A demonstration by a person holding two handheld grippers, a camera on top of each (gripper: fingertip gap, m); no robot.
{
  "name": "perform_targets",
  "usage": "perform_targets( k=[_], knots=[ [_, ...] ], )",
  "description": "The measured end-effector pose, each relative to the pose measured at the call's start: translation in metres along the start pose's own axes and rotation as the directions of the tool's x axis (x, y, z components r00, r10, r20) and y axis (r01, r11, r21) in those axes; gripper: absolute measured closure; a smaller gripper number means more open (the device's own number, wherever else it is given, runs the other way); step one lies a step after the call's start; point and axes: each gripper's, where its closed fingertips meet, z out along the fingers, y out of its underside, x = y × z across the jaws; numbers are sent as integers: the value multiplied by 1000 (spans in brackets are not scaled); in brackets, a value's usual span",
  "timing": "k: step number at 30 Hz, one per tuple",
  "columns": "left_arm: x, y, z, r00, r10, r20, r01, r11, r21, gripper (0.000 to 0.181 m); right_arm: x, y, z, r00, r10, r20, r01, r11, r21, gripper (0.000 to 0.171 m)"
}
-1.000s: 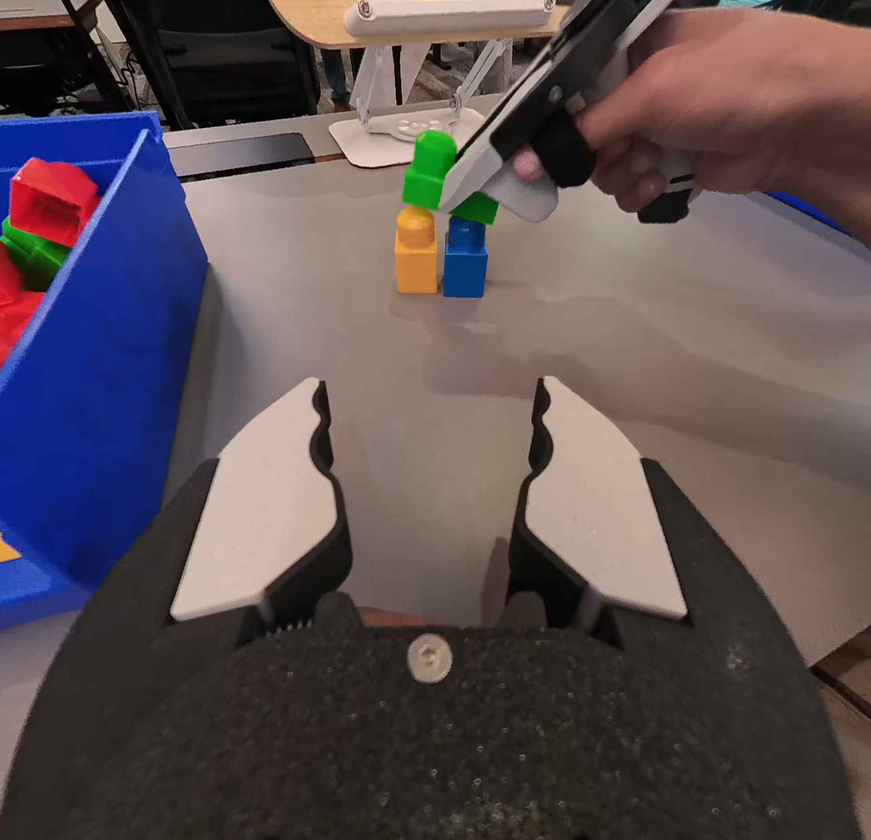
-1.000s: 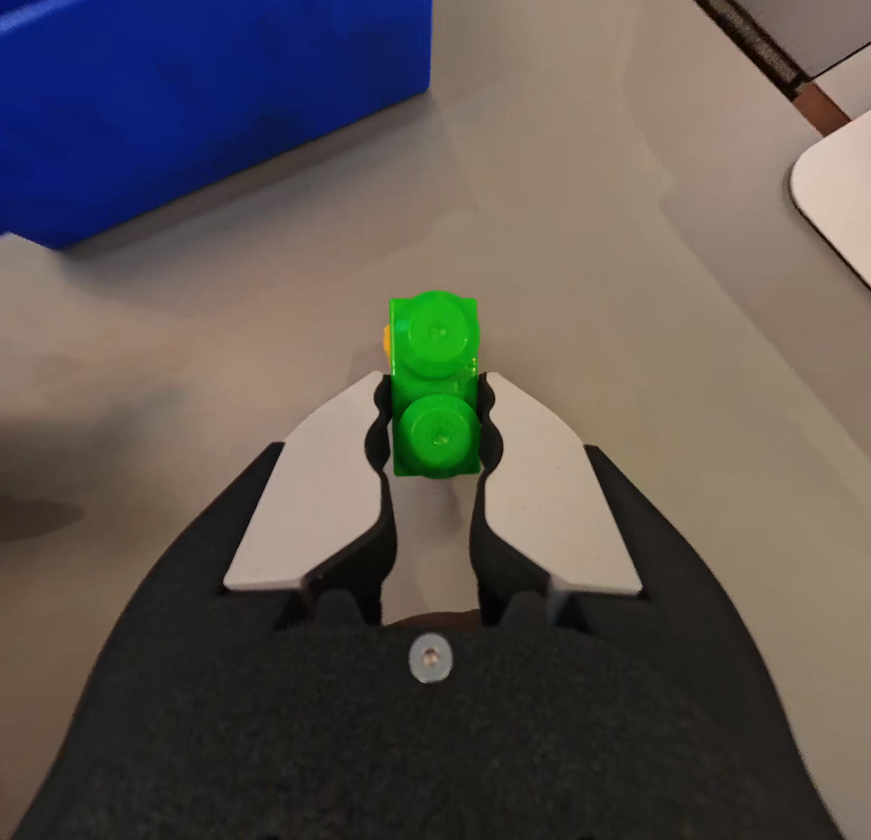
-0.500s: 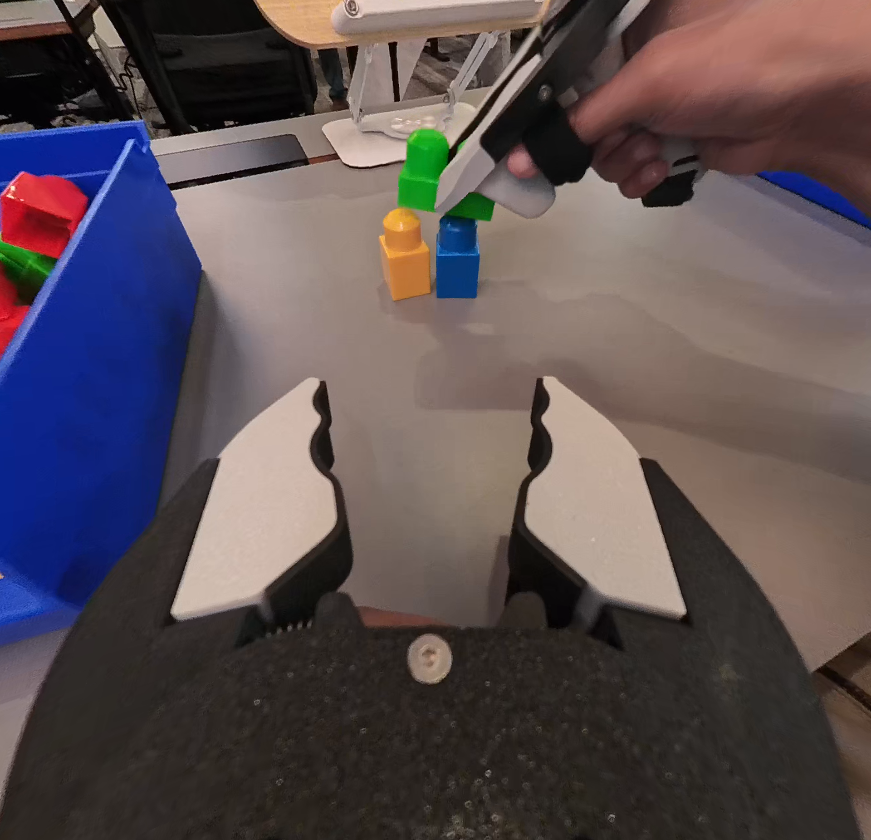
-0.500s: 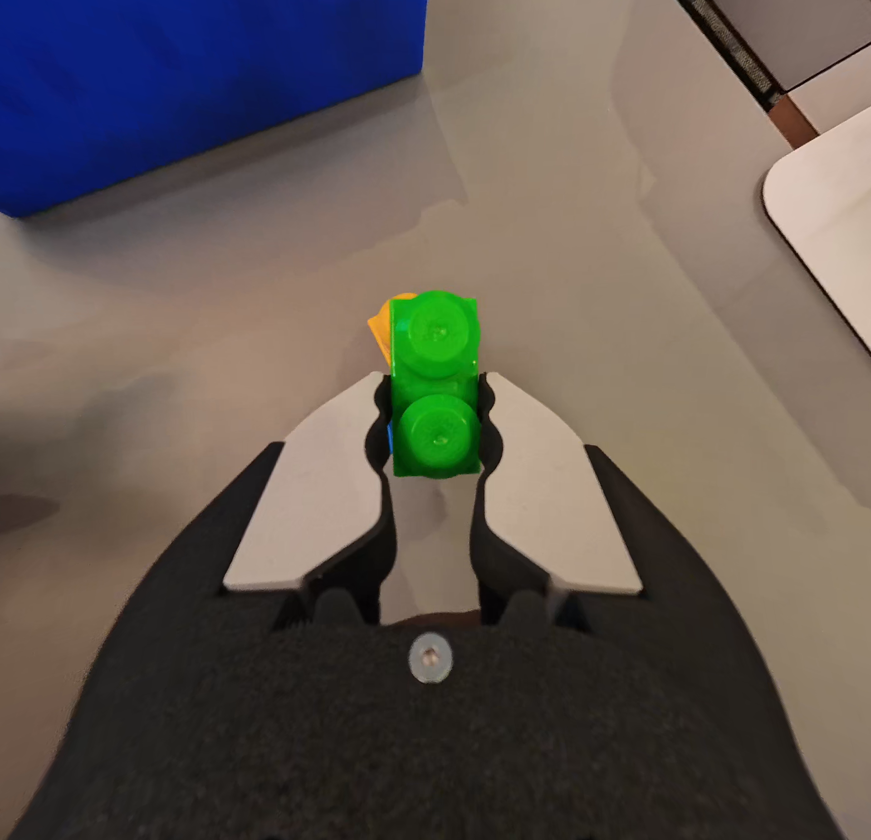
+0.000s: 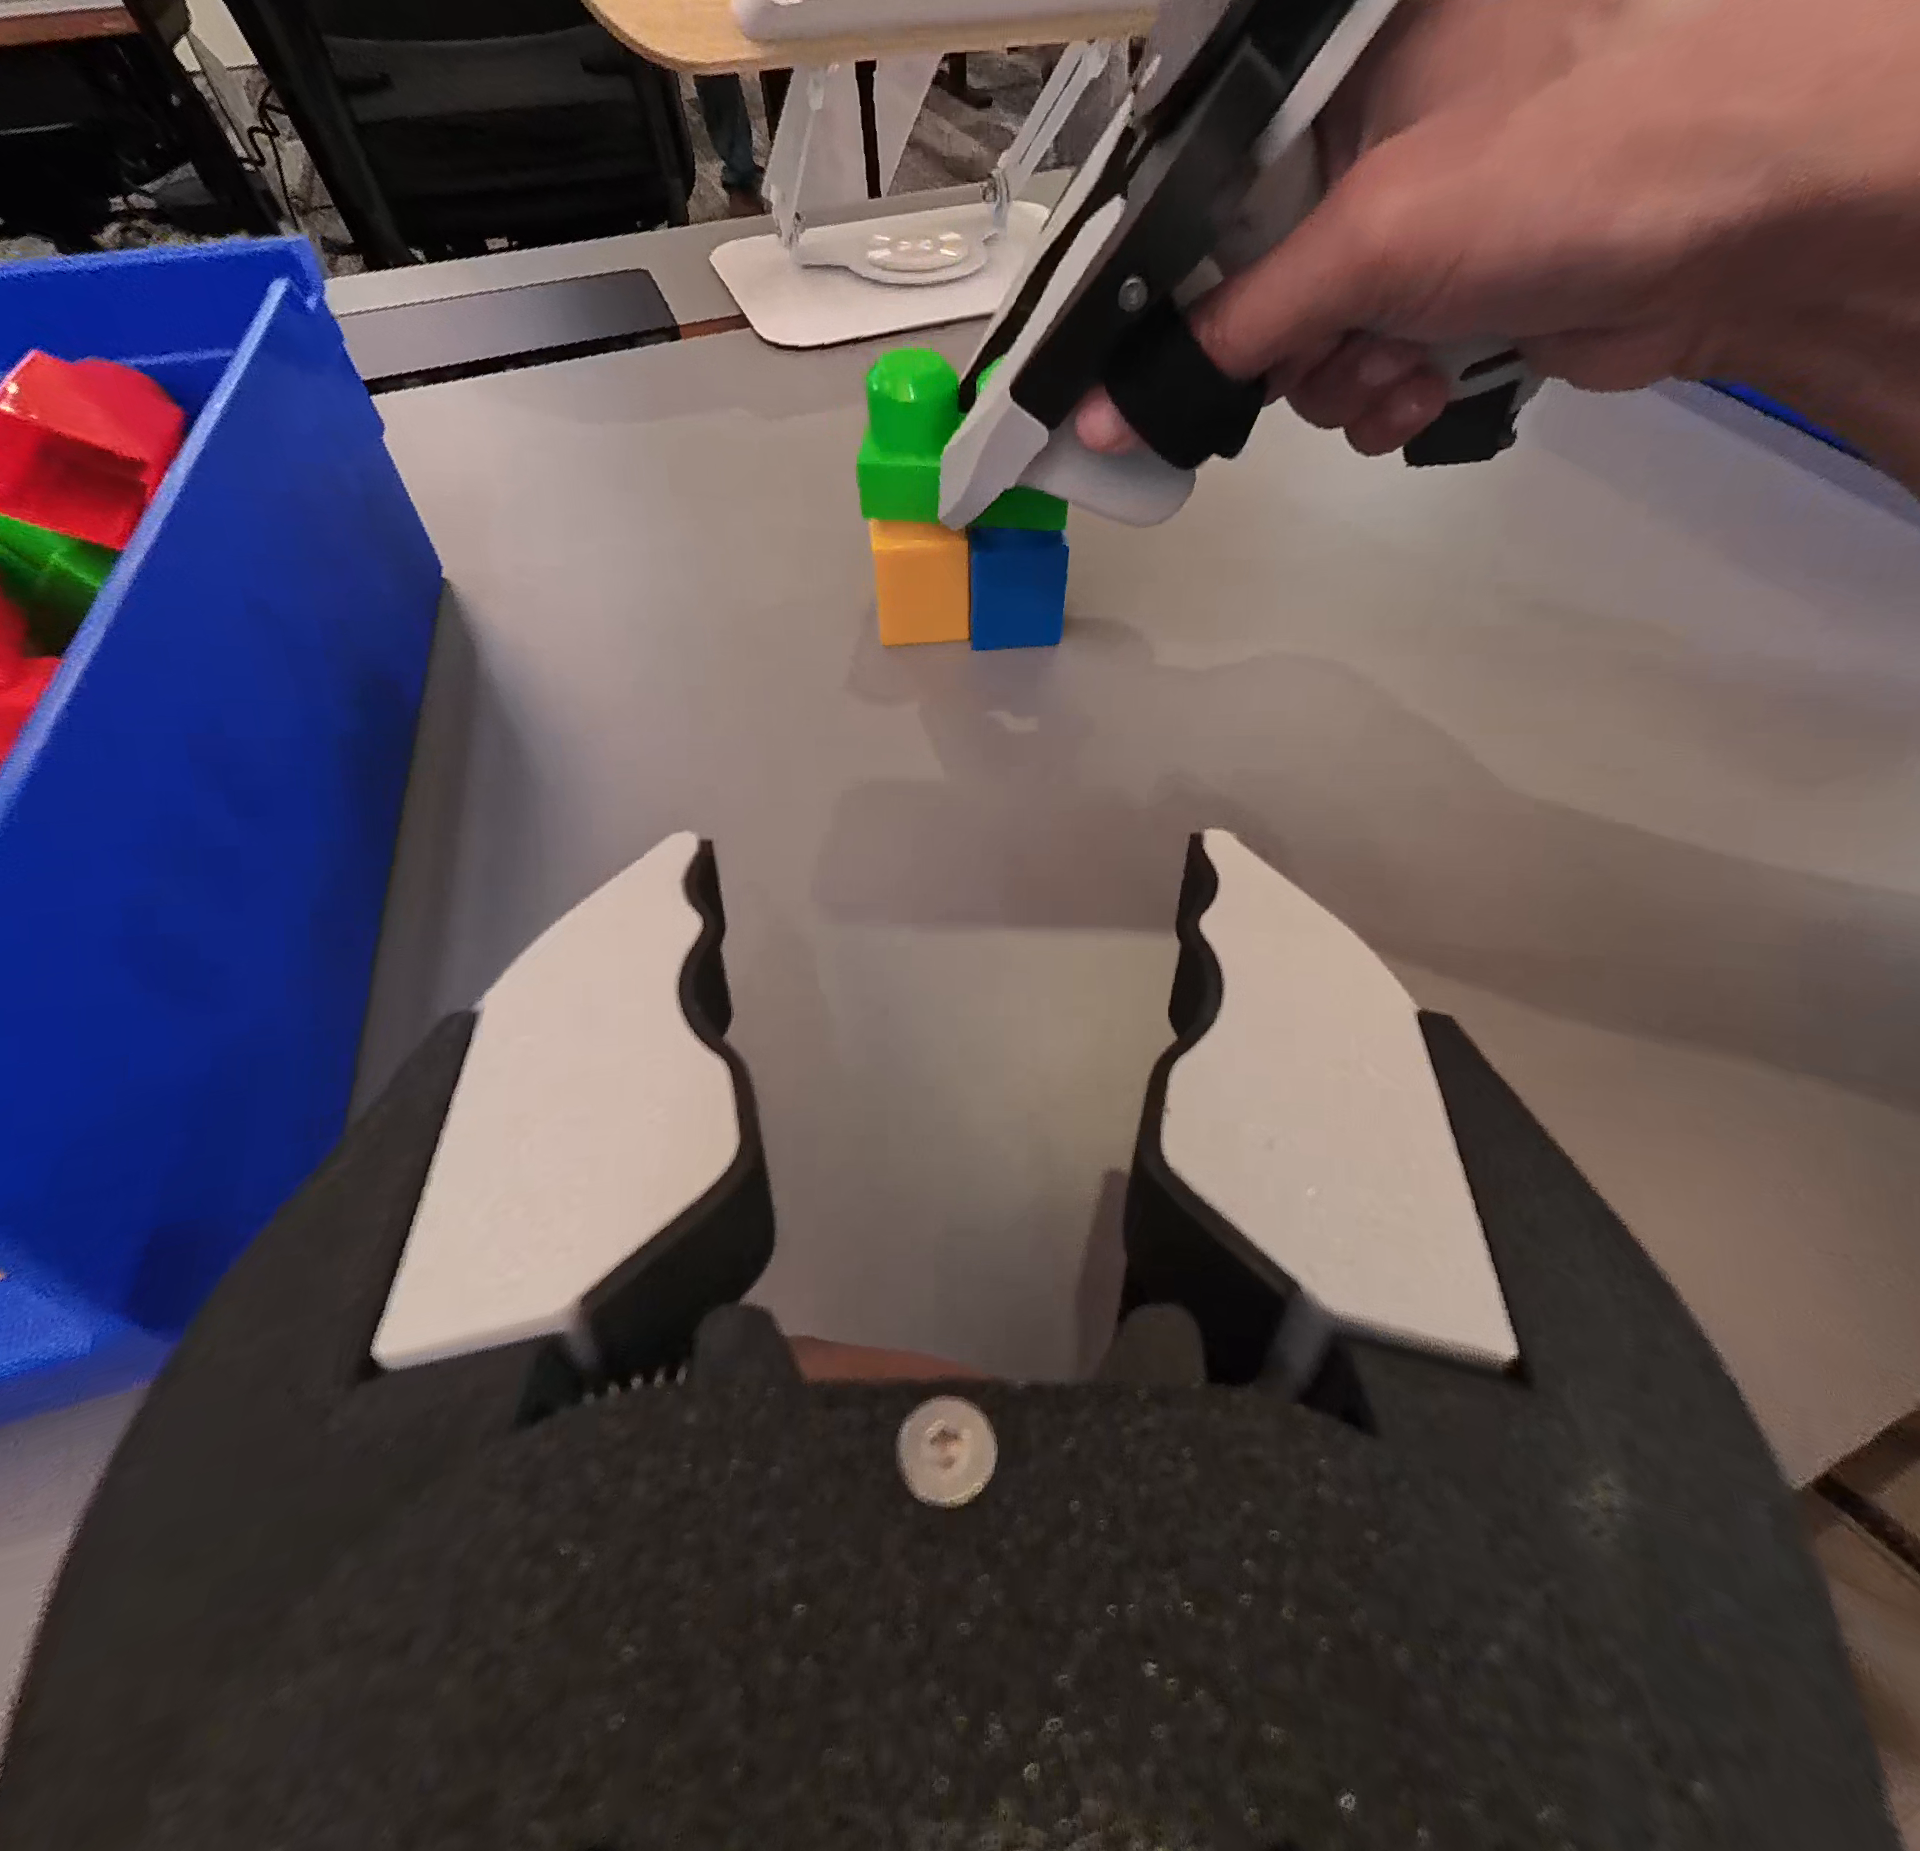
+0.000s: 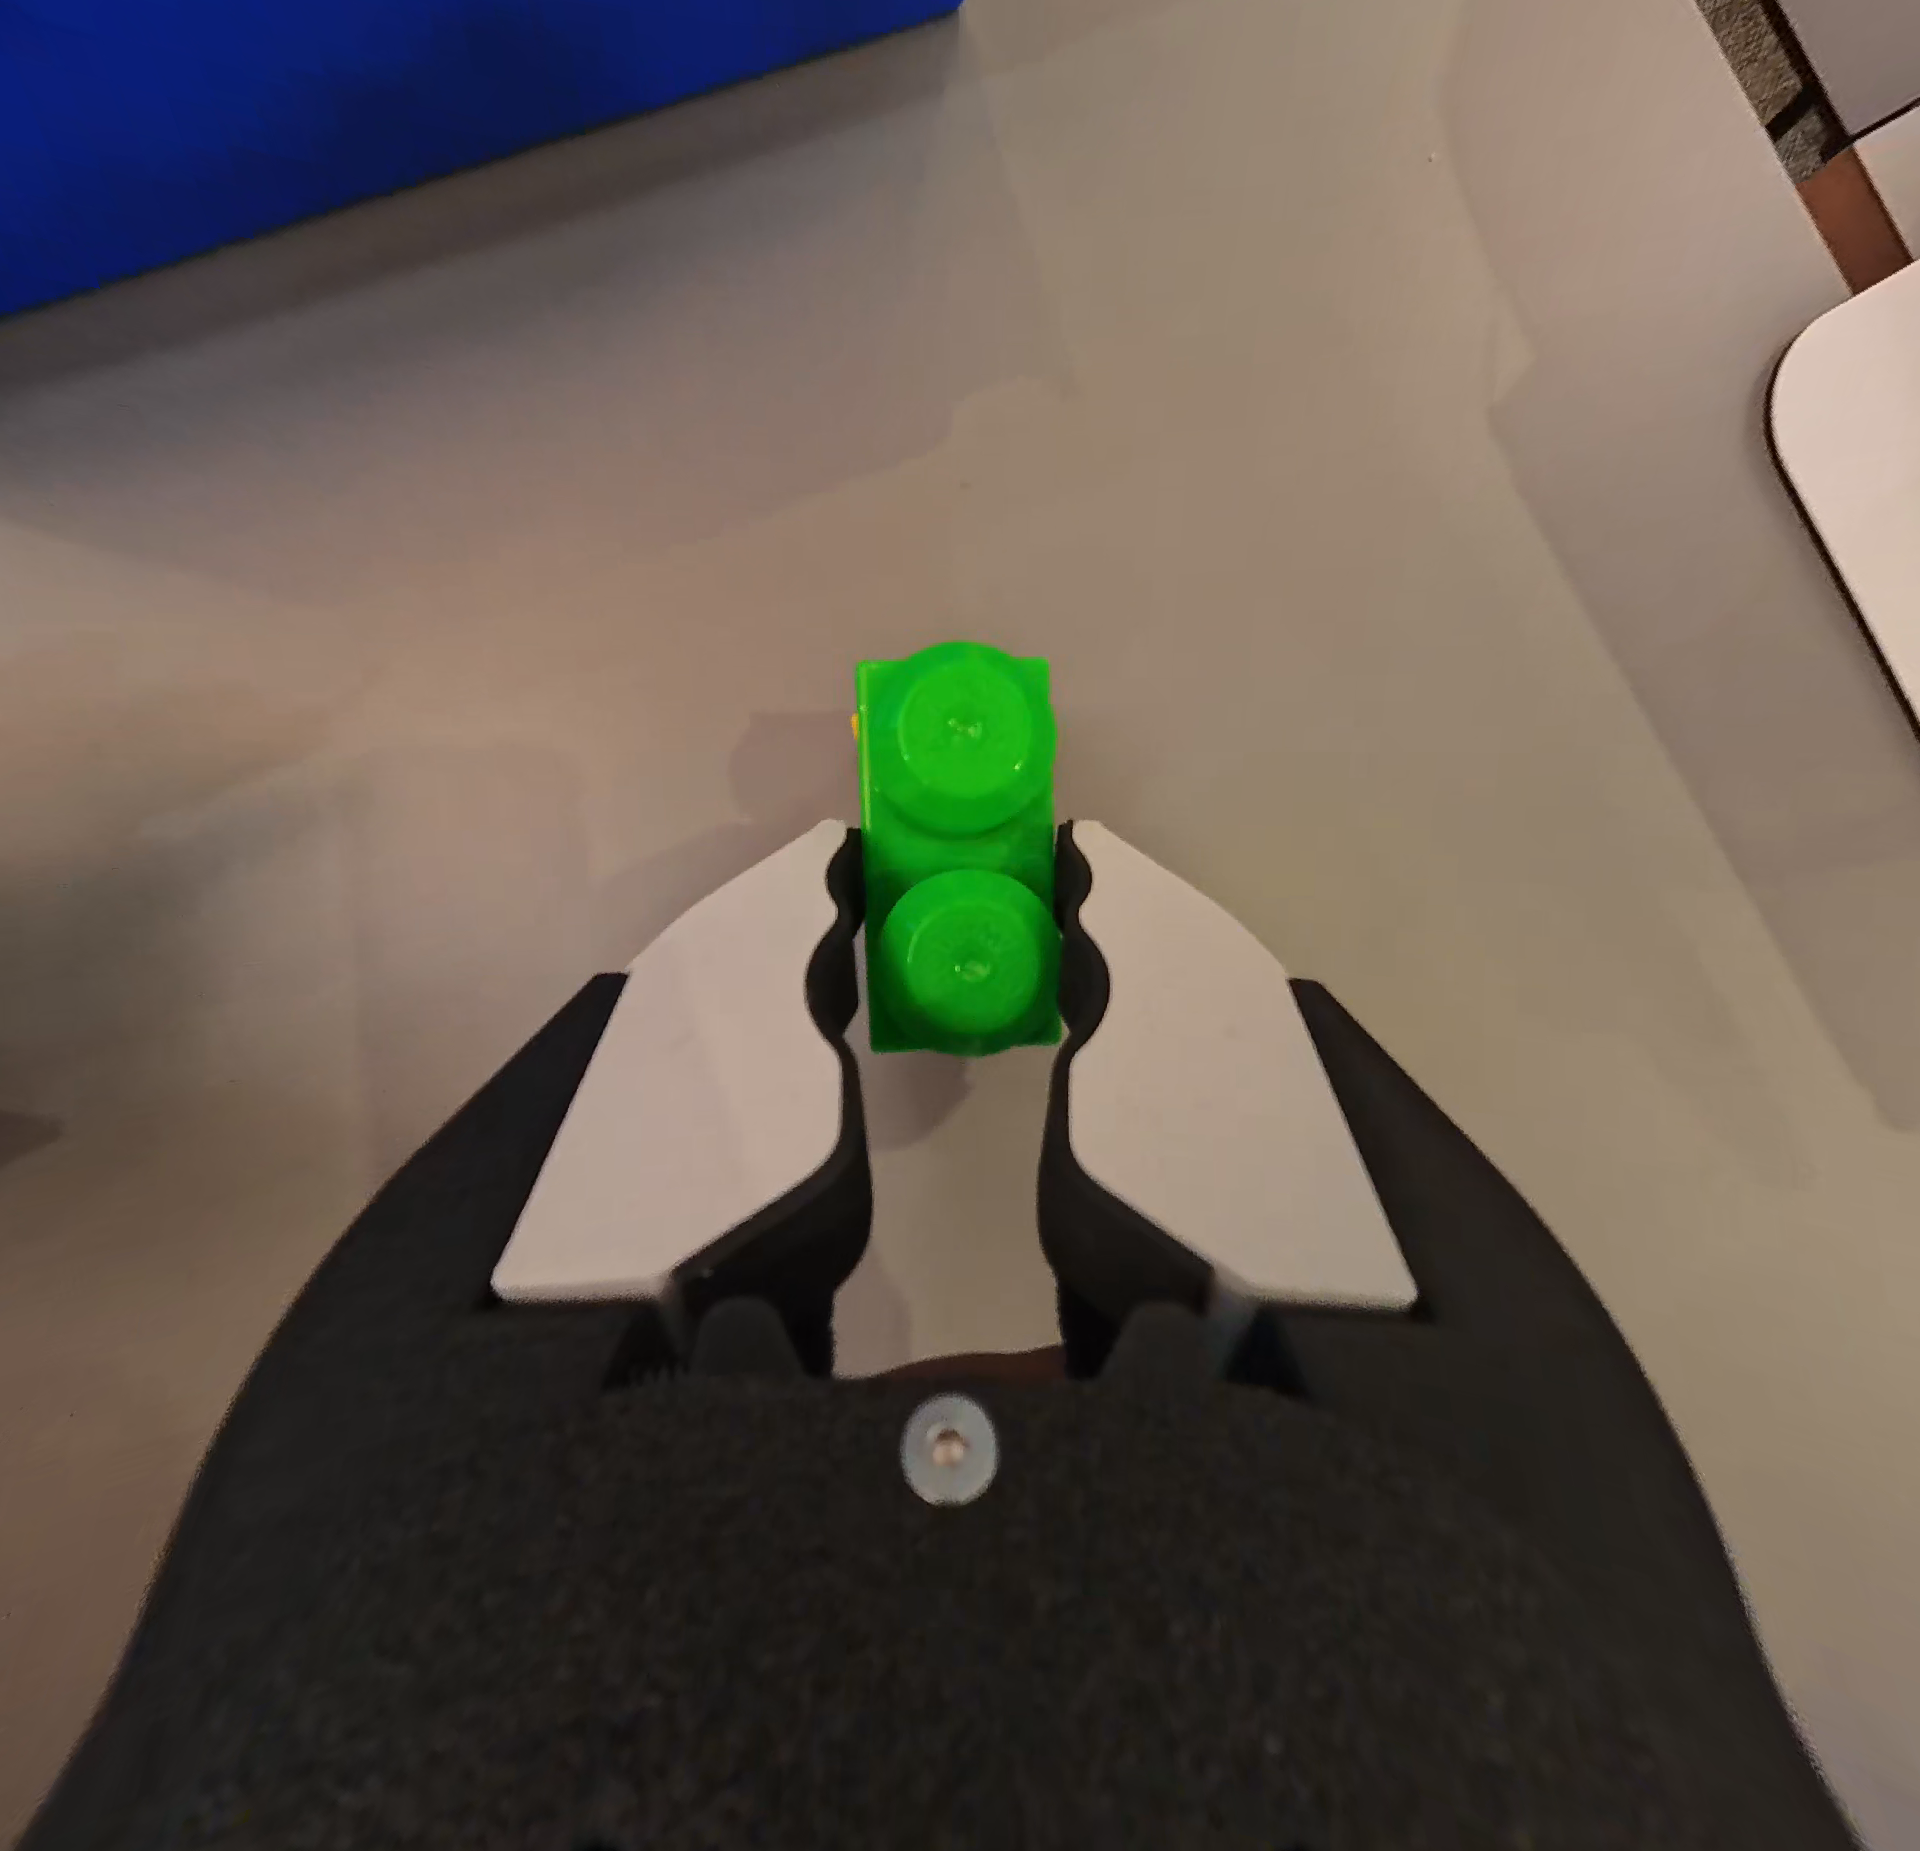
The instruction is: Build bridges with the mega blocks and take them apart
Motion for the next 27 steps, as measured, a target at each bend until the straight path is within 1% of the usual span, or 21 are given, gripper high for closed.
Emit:
perform_targets(
  k=[2, 4, 8, 10, 14, 19, 21, 25, 27],
  knots=[
    [2, -4, 7, 999, -31, -11, 31, 999, -14, 89, 0, 0, 0, 1000, -3, 4, 3, 1000, -5, 136],
    [3, -9, 17, 996, -79, -29, 79, 997, -19, 85, 0, 1, 0, 1000, 7, 11, -7, 1000, -6, 136],
    [8, -7, 50, 980, -183, -85, 176, 981, -86, 80, -2, 1, -1, 999, 31, 42, -30, 1000, -6, 136],
    [5, -7, 66, 975, -209, -75, 200, 973, -113, 79, -2, 2, -1, 998, 40, 56, -40, 999, -4, 136],
    [-5, -1, 98, 991, -132, 15, 132, 968, -213, 74, -3, 3, -1, 993, 66, 94, -65, 998, -17, 136],
    [12, -3, 132, 979, -176, -100, 142, 950, -280, 72, -4, 5, -1, 990, 73, 124, -68, 997, -44, 136],
    [12, -3, 140, 979, -173, -104, 135, 944, -300, 74, -4, 5, -1, 988, 77, 131, -71, 996, -50, 136],
    [15, 7, 150, 980, -173, -99, 123, 916, -382, 73, -3, 6, -2, 987, 80, 137, -74, 996, -50, 136],
    [14, 6, 155, 983, -163, -85, 118, 915, -386, 73, -3, 6, -2, 987, 81, 140, -76, 996, -45, 136]
  ],
)
